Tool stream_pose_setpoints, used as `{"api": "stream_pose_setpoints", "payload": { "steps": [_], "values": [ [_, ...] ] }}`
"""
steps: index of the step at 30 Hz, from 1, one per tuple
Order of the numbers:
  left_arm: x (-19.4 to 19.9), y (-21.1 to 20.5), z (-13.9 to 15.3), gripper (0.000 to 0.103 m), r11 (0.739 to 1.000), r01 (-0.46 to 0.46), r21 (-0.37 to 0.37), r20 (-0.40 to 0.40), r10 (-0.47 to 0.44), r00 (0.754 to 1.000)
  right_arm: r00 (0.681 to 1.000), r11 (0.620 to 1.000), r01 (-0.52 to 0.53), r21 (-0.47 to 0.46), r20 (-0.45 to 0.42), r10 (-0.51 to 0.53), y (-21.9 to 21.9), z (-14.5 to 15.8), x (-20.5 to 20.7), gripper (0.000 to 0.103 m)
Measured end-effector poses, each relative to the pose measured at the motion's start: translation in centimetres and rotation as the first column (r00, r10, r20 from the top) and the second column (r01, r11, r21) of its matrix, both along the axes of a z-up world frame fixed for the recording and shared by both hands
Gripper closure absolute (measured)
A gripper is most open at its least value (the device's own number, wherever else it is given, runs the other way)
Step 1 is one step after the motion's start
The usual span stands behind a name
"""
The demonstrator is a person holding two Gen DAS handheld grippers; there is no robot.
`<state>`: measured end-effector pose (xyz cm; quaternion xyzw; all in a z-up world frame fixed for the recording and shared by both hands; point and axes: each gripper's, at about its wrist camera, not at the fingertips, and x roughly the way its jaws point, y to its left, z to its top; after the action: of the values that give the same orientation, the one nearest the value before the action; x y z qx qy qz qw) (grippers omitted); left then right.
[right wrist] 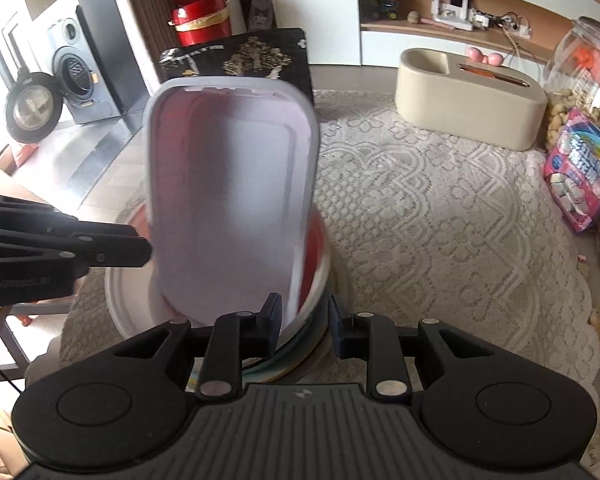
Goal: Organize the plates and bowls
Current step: 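Lower the tray into the top white bowl and open both grippers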
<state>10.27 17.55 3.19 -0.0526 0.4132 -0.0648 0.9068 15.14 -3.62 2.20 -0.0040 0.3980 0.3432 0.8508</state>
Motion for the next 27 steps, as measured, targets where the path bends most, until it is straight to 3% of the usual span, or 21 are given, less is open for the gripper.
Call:
{"api": "stream_pose_setpoints", "payload": {
  "steps": [9,15,20,21,24,26,27],
  "values": [
    [-2.3,-0.4,0.4,0.085,0.994,-0.096,-0.050,0.028,0.097,0.995,0.999,0.999,-0.017,0.038,0.051,0.015,-0.7,0.3,-1.5,0.079],
    [-6.2,-0.8,0.6,0.085,0.963,-0.175,-0.206,0.096,0.198,0.976,0.998,0.990,-0.034,0.136,0.064,0.025,-3.5,1.2,-3.3,0.078],
    [-10.1,-3.7,-1.3,0.088,0.940,-0.124,-0.318,0.151,0.180,0.972,0.996,0.981,-0.035,0.193,0.091,0.017,-5.5,0.1,-6.5,0.072],
    [-11.0,-4.9,-1.7,0.088,0.950,-0.091,-0.297,0.169,0.146,0.975,0.995,0.979,-0.030,0.204,0.098,0.010,-5.8,-0.4,-7.3,0.069],
    [-14.1,-9.1,-2.6,0.088,0.991,-0.079,-0.111,0.287,0.108,0.952,0.997,0.970,-0.013,0.241,0.077,-0.006,-7.0,-2.6,-9.8,0.065],
    [-15.2,-11.1,-2.9,0.090,0.997,-0.074,-0.008,0.313,0.072,0.947,0.998,0.969,-0.017,0.248,0.056,0.003,-7.8,-4.2,-11.2,0.065],
    [-15.5,-11.6,-3.0,0.089,0.997,-0.075,0.003,0.313,0.070,0.947,0.998,0.969,-0.022,0.245,0.057,0.009,-8.1,-4.8,-11.9,0.065]
  ]
}}
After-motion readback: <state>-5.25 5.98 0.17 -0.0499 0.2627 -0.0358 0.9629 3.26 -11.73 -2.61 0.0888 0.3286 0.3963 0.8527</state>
